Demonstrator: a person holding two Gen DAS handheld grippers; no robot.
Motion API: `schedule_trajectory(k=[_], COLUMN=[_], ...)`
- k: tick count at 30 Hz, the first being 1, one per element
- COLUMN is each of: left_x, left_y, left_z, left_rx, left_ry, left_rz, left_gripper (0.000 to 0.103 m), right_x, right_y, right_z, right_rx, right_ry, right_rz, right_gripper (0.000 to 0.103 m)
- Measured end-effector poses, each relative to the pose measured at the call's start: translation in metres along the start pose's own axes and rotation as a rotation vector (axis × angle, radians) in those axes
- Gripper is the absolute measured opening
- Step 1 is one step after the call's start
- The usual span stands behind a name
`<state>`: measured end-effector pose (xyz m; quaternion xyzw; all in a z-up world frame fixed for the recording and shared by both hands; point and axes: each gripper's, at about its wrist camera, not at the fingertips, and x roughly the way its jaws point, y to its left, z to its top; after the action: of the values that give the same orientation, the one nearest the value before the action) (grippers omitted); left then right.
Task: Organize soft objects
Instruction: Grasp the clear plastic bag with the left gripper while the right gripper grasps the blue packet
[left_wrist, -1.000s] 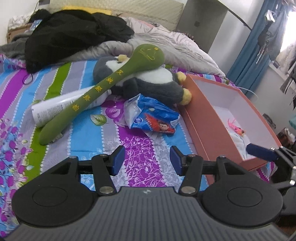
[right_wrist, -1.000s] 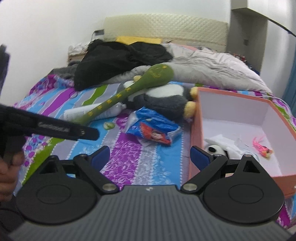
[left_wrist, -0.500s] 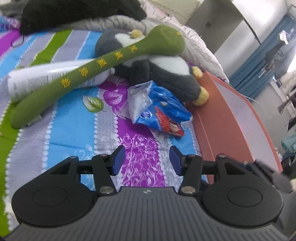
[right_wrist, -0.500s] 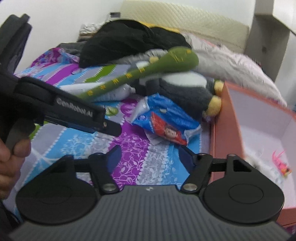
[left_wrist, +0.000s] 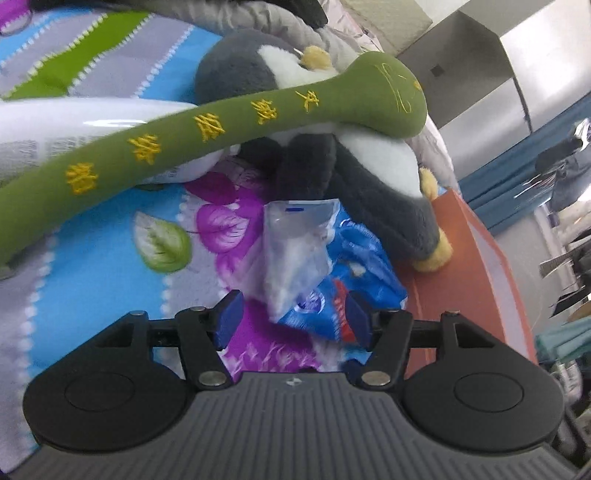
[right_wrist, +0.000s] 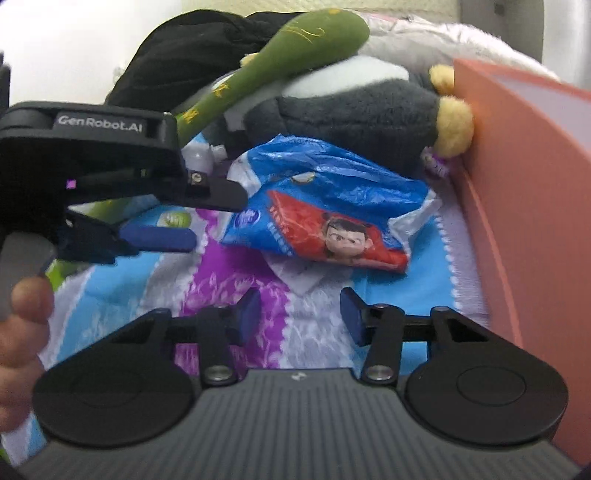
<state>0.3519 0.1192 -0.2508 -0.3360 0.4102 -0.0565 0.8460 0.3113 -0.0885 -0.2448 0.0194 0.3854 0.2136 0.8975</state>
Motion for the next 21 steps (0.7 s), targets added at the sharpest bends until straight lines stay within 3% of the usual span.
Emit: schedule_trajectory(k=[3, 5, 6, 7, 8, 10, 12, 21], left_x=[0.014, 0.017, 0.018, 0.020, 0.022, 0.022, 0.019, -0.028], left_y=[-0.001, -0.003, -0.004, -0.005, -0.005, -0.007, -0.010, -0.018], left_z=[0.003, 0.004, 0.004, 0.005, 0.006, 0.007, 0.006, -0.004], left_rx=[-0.013, 0.004, 0.008, 0.009, 0.004, 0.007, 0.018, 0.034], left_ry=[0.016, 0.006, 0.004, 0.007, 0.010, 0.001, -0.014, -0.101], left_rz=[0.010, 0.030, 0.037, 0.037, 0.035, 0.046, 0.046, 0.065], left_gripper=[0.066, 0.065, 0.060, 0.055, 0.044, 0.035, 0.026, 0.012], right_x=[0.008, 0.011, 0.011, 0.012, 0.015, 0.014, 0.010, -0.021], right_y=[0.001, 0.001, 0.001, 0.000, -0.002, -0.004, -0.005, 0.001], right_z=[0.003, 0.005, 0.006, 0.007, 0.011, 0.012, 0.011, 0.001], right_rx=[0.008, 0.027, 0.034, 0.040, 0.047, 0.060, 0.062, 0.045], right_ry=[-0.013, -0.018, -0.019, -0.021, -0.021, -0.019, -0.018, -0.007], right_rz=[-0.008, -0.015, -0.019, -0.027, -0.032, -0.034, -0.044, -0.022], right_gripper=[0.051, 0.038, 0.032, 0.019, 0.014, 0.009, 0.007, 0.004])
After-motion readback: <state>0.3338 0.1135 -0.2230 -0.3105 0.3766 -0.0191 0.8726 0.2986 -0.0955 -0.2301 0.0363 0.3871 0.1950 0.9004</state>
